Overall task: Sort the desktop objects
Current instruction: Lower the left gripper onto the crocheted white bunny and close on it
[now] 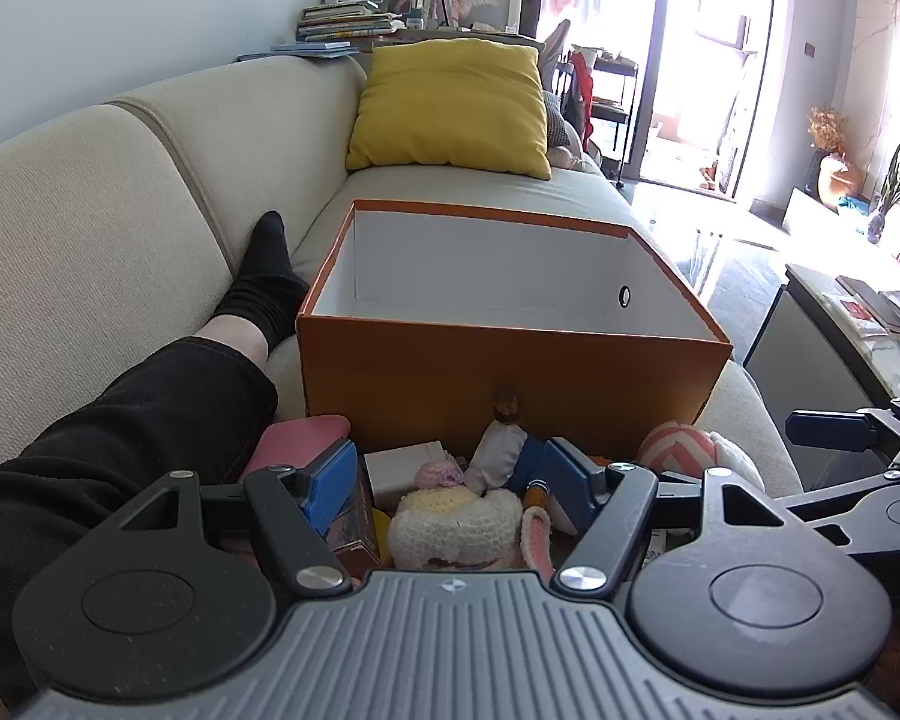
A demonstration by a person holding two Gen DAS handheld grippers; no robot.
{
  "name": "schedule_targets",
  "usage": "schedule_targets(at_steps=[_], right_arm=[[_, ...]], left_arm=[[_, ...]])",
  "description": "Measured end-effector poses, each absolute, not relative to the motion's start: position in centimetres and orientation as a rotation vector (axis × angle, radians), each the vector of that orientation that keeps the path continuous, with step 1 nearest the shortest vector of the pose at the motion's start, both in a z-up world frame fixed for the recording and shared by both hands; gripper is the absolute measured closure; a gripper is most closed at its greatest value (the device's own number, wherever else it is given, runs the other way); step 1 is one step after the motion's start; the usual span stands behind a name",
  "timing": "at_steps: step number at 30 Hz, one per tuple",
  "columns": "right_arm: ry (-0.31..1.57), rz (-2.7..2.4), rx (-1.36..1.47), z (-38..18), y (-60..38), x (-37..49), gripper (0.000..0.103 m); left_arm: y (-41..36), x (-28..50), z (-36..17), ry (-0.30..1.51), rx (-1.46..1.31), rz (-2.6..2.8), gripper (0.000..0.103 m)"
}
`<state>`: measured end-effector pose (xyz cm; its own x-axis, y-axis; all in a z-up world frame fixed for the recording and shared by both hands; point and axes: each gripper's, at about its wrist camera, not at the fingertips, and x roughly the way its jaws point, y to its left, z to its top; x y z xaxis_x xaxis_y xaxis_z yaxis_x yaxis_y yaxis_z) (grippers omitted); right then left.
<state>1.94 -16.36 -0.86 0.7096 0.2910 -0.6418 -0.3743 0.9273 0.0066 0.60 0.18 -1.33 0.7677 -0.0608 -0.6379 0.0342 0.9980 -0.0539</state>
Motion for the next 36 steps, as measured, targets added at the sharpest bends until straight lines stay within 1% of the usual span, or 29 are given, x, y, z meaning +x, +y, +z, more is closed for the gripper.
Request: schedule_targets(at_steps=[15,18,19,20,21,22,23,27,28,29,30,31,33,34,36], right_arm=[[0.702,0.377,-0.119,-1.2,-16.5,2.1,0.001],[0.711,0.376,-0.117,-1.2,-16.8,2.5,0.001],[0.715,0.376,-0.113,-1.3,-17.0,2.6,0.002],[0.721,0.377,-0.106,-1.3,-17.1,2.7,0.006],[0.729,0.378,-0.098,-1.4,-17.3,2.9,0.009],[0.74,0.38,-0.094,-1.5,-17.4,3.1,0.017],[0.753,0.385,-0.094,-1.6,-17.5,3.3,0.021],[0.809,0.423,-0.082,-2.4,-17.8,3.9,0.035],[0.828,0.447,-0.074,-2.7,-17.8,4.0,0.04],[0.843,0.465,-0.068,-2.9,-17.6,4.1,0.043],[0.857,0.479,-0.068,-3.2,-17.5,4.1,0.044],[0.865,0.491,-0.074,-3.4,-17.2,4.1,0.049],[0.879,0.521,-0.089,-3.9,-16.7,4.1,0.053],[0.884,0.536,-0.094,-4.0,-16.5,4.1,0.057],[0.886,0.564,-0.105,-4.3,-16.1,4.3,0.058]], left_arm=[[0.2,0.6,-1.6,0.698,-0.044,-0.054,0.022],[0.4,0.8,-1.7,0.713,-0.055,-0.058,0.027],[0.4,0.8,-1.8,0.721,-0.055,-0.056,0.033],[0.5,0.9,-2.0,0.733,-0.054,-0.054,0.038],[0.5,1.1,-2.1,0.746,-0.055,-0.055,0.039],[0.5,1.2,-2.3,0.758,-0.057,-0.062,0.043],[0.5,1.2,-2.4,0.766,-0.057,-0.073,0.045],[-0.3,1.3,-3.1,0.812,-0.006,-0.14,0.046],[-0.5,1.5,-3.3,0.836,0.013,-0.16,0.046],[-0.6,1.5,-3.6,0.855,0.025,-0.169,0.046],[-0.7,1.6,-3.9,0.873,0.031,-0.172,0.046],[-0.6,1.7,-4.2,0.888,0.031,-0.172,0.046],[-0.4,2.0,-4.7,0.916,0.019,-0.162,0.046],[-0.3,2.2,-5.0,0.933,0.007,-0.153,0.046],[0.2,2.7,-5.5,0.973,-0.03,-0.137,0.046]])
